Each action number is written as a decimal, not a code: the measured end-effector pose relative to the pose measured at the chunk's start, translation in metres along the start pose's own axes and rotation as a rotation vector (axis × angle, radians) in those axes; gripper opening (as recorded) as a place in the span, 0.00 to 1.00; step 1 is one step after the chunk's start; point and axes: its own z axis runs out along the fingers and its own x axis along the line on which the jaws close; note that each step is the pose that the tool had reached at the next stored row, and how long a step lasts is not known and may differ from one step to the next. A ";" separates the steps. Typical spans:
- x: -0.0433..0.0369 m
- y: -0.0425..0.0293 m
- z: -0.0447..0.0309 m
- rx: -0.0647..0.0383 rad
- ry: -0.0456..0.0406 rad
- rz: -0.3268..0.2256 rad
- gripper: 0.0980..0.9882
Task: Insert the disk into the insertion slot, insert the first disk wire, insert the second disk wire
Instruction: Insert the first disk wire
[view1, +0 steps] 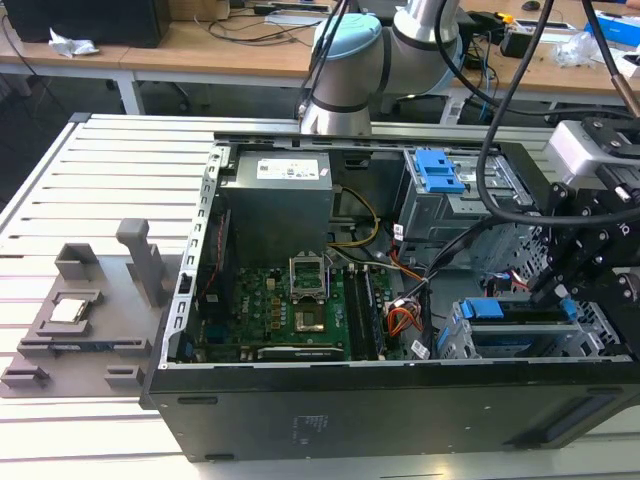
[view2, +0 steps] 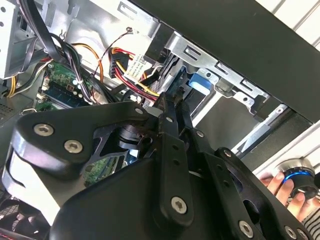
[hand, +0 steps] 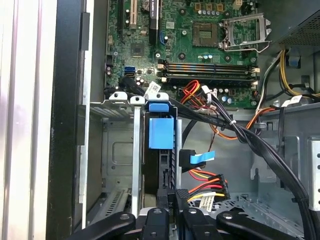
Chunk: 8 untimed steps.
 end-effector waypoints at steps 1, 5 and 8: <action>0.0008 -0.0001 0.0001 0.000 -0.0003 0.001 0.09; 0.0010 -0.0007 0.0009 0.000 -0.0004 0.003 0.09; 0.0010 -0.0022 0.0027 0.000 -0.0006 0.003 0.09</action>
